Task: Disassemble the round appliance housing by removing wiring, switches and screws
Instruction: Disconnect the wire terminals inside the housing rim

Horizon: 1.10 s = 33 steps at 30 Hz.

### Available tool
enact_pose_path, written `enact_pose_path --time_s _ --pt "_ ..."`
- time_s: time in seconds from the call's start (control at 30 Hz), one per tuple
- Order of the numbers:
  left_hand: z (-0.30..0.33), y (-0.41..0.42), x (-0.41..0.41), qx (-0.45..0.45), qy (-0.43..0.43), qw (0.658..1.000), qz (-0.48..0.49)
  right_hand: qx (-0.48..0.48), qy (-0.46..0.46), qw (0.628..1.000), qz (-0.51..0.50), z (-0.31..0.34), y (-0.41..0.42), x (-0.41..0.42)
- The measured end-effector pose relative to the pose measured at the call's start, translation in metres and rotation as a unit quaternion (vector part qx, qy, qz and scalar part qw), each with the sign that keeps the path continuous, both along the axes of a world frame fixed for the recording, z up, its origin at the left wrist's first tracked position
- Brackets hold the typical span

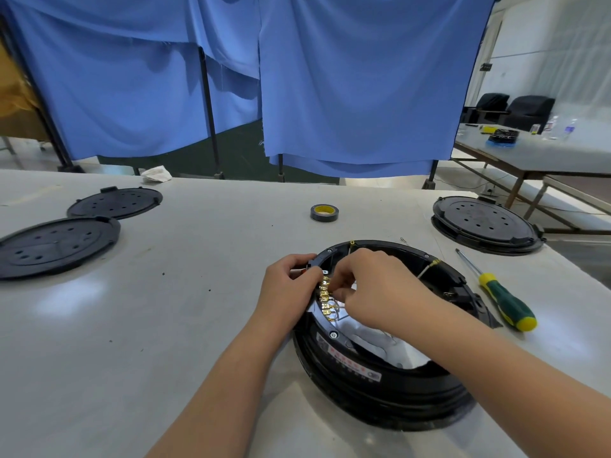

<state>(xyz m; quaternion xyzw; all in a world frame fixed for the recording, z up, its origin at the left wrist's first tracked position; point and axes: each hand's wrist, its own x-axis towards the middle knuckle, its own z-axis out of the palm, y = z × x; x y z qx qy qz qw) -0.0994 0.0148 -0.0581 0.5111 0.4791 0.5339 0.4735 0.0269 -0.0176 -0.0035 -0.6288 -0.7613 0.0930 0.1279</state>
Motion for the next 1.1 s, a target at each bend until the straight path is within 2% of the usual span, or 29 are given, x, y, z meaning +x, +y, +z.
enact_pose_path --time_s 0.1,0.33,0.53,0.73,0.93,1.1 --pt "0.0 0.0 0.0 -0.003 -0.003 1.0 0.001 -0.007 -0.011 0.999 0.035 0.004 0.0 0.003" --pt "-0.001 0.0 -0.001 -0.001 0.005 1.0 -0.001 0.023 -0.037 0.999 -0.007 -0.002 -0.006 -0.006" --pt "-0.001 0.0 0.0 0.002 0.0 1.0 0.002 0.014 -0.039 0.997 0.058 0.004 -0.002 0.004" --pt "-0.001 0.0 0.0 0.002 0.005 1.0 0.001 0.044 -0.033 0.998 0.003 -0.005 -0.006 -0.003" --pt "-0.002 0.0 0.0 0.001 0.002 1.0 -0.002 0.027 -0.033 0.997 0.057 0.002 -0.002 0.005" --pt "-0.001 0.0 0.0 0.0 0.0 1.0 0.001 0.047 -0.01 0.999 0.006 -0.006 -0.005 0.002"
